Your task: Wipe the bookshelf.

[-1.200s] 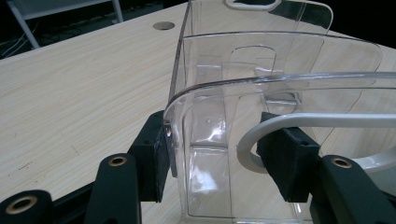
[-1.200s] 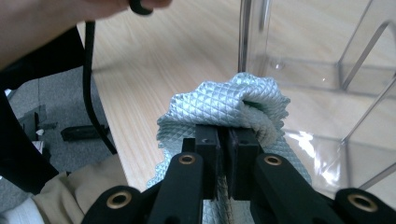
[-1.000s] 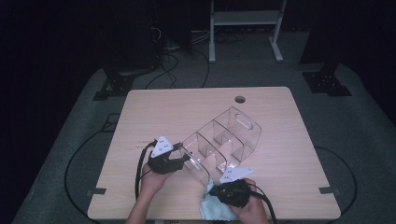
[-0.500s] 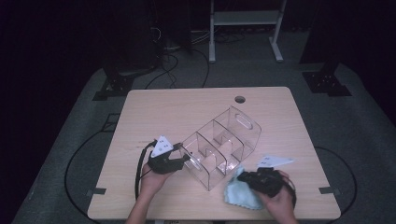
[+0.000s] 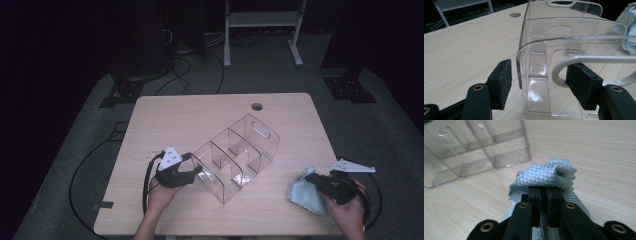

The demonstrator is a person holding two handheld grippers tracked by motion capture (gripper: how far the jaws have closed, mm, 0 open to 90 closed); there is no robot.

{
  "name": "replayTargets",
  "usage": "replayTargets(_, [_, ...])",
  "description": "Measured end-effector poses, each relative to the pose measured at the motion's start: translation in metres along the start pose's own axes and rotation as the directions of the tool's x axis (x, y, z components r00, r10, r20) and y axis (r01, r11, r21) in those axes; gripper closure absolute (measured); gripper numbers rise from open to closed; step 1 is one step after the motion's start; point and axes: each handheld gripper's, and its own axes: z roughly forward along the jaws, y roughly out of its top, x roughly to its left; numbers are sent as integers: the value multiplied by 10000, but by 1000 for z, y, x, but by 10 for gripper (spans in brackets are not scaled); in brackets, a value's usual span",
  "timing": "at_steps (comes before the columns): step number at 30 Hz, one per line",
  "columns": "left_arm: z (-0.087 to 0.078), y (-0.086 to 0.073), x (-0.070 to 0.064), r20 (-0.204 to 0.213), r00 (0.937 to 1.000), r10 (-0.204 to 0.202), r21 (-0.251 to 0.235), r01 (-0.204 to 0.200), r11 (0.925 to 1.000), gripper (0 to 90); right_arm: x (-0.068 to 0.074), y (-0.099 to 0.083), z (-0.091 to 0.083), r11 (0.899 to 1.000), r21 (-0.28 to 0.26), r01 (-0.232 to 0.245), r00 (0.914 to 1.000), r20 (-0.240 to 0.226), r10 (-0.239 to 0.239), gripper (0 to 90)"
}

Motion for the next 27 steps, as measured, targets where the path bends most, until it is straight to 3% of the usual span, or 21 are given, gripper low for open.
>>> replayTargets(7, [-10,-2,-1,-50,10000,85,123,-84,9999,353,-27,3,13,9987,243,-441,9965,719,423,828])
replayTargets(10, [-16,-2,-2,-65,9998,175,117,-174,9998,348,-34,6,26,9981,500,-354,9946,989,303,735])
replayTargets(14, [-22,-4,-5,-97,9998,170,82,-169,9998,316,-40,9,34,9977,505,-451,9956,839,407,635])
replayTargets(23, [-26,-6,-21,128,9988,462,124,-464,9988,300,-33,15,32,9995,265,-184,9991,379,174,591])
replayTargets(27, [-28,-8,-23,208,9987,462,175,-466,9988,298,-29,22,34,10000,21,4,9999,-114,-4,560])
